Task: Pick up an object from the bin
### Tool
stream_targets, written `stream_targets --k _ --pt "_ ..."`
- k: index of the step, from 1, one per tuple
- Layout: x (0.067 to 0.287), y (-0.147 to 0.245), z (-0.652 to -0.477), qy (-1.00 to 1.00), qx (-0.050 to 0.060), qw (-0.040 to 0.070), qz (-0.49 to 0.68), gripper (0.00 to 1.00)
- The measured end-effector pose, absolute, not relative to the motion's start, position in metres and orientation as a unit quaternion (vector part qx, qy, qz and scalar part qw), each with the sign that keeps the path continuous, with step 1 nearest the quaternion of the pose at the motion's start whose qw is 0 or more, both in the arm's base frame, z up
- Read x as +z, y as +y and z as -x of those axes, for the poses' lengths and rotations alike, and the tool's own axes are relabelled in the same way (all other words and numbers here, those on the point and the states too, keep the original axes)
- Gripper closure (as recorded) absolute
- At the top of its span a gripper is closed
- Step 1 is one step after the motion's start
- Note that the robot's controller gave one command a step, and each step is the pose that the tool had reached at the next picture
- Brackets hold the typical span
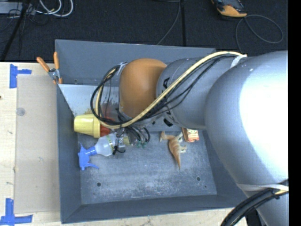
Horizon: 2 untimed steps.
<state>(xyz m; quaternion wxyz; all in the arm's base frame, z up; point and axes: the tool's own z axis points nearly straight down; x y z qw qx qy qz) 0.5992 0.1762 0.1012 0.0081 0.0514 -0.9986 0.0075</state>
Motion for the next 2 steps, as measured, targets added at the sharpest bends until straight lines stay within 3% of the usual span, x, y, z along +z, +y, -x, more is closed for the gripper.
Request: stream_targets --k 1,2 --pt "0.1645 0.1723 -0.6051 -0.998 0.009 0.007 -0.056 1.0" --pt "0.1645 0.1725 -0.6051 -0.998 0.009 0.007 -0.056 1.0"
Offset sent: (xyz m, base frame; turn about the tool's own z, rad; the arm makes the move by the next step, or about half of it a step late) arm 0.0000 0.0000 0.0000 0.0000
